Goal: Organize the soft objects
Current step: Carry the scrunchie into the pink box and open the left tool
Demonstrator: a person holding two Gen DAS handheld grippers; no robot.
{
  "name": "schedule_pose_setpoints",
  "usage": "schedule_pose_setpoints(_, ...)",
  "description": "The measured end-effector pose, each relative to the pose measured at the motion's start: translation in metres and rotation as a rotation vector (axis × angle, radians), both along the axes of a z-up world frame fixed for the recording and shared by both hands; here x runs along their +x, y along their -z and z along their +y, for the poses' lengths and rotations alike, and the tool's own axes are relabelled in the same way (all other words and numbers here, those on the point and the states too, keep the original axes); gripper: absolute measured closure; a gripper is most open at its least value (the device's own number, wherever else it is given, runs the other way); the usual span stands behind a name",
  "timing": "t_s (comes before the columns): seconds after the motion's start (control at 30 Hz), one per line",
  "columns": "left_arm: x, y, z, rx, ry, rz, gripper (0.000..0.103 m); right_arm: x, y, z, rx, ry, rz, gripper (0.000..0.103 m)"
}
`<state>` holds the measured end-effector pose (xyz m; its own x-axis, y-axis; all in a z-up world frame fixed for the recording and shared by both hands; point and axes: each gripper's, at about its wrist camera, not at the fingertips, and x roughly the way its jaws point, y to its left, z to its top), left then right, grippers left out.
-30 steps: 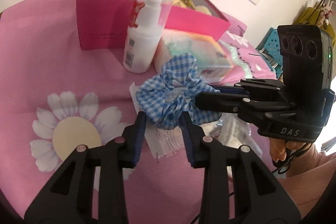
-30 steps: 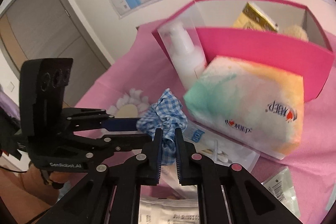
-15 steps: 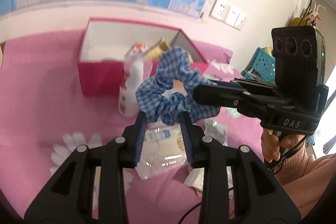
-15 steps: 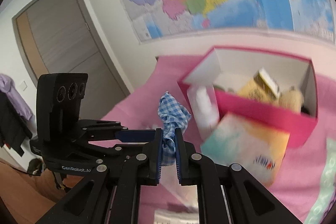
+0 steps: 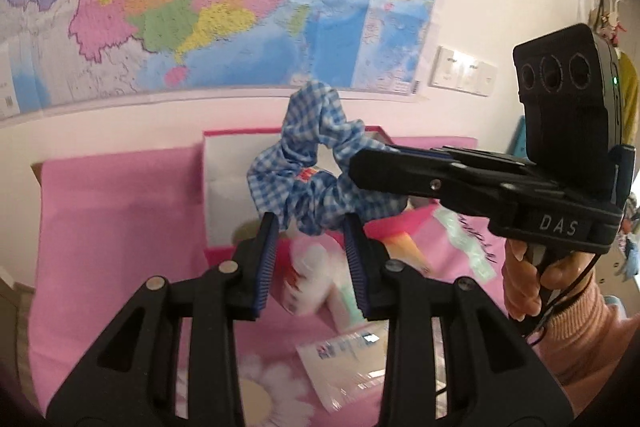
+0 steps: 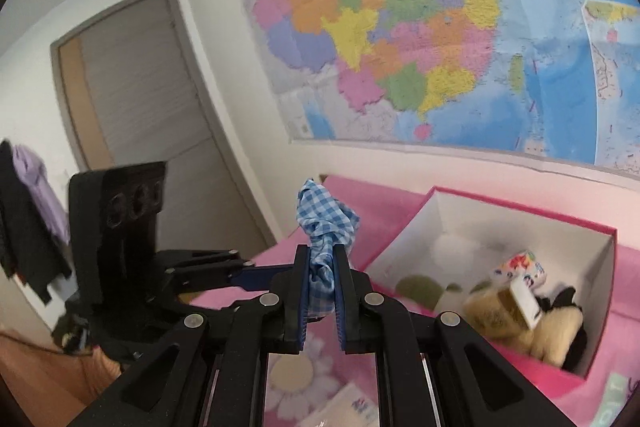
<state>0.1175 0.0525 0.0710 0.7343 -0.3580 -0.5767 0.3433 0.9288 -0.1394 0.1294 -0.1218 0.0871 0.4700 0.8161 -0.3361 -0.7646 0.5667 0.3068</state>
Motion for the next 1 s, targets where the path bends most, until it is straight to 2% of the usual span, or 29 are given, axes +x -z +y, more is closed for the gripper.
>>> schedule_pose_setpoints(0.17,0.037,0.012,-0.004,0.034,-0.026,0.049,0.067,0.045,0.007,0.007,0.006,0.016,0.073,0.093)
schedule_pose_setpoints(0.37,0.075,0.040,-0.008,0.072,-0.073,0.137,0.067,0.086,0.034,0.015,-0.012,0.041,0.166,0.093)
schedule_pose_setpoints(0.53,0.094,0.061,-0.008,0.118,-0.140,0.183,0.067,0.112,0.062,0.023,-0.102,0.099,0.229,0.077)
schedule_pose_setpoints(0.7,0.088,0.063,-0.006,0.103,-0.139,0.179,0.067,0.111,0.072,0.012,-0.170,0.197,0.214,0.072)
schedule_pose_setpoints(0.87,0.062,0.054,0.007,0.060,-0.148,0.143,0.067,0.090,0.066,-0.010,-0.157,0.197,0.185,0.072)
schedule_pose_setpoints(1.0,0.035,0.045,0.014,0.014,-0.117,0.119,0.066,0.061,0.060,-0.034,-0.130,0.177,0.173,0.070)
